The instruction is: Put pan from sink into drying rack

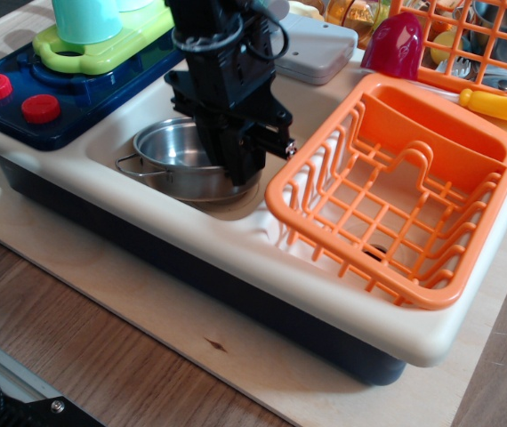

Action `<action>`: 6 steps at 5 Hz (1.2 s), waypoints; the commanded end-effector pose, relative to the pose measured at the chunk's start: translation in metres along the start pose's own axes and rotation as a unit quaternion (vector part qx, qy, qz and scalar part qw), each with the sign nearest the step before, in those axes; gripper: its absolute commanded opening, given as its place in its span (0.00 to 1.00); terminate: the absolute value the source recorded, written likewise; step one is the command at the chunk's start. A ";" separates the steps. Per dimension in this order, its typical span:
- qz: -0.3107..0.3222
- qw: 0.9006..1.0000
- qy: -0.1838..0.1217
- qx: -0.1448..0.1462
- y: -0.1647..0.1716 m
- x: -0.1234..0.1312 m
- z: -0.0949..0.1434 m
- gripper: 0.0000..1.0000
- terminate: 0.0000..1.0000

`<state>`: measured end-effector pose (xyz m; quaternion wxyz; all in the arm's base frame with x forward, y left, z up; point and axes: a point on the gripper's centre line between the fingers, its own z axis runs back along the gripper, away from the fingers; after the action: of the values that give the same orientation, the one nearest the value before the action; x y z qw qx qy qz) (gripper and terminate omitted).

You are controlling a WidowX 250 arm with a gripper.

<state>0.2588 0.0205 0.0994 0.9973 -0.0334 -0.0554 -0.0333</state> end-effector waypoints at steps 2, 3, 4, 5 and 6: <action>0.020 0.998 -0.015 0.059 0.003 0.005 0.061 0.00 0.00; 0.026 0.998 -0.013 0.055 -0.003 0.008 0.074 0.00 0.00; 0.022 0.998 -0.031 0.047 -0.026 0.014 0.080 0.00 0.00; 0.016 0.998 -0.040 0.046 -0.064 0.025 0.078 0.00 0.00; 0.025 0.997 -0.041 0.059 -0.101 0.034 0.084 0.00 0.00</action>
<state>0.2744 -0.0972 0.1819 0.9962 0.0366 -0.0792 -0.0009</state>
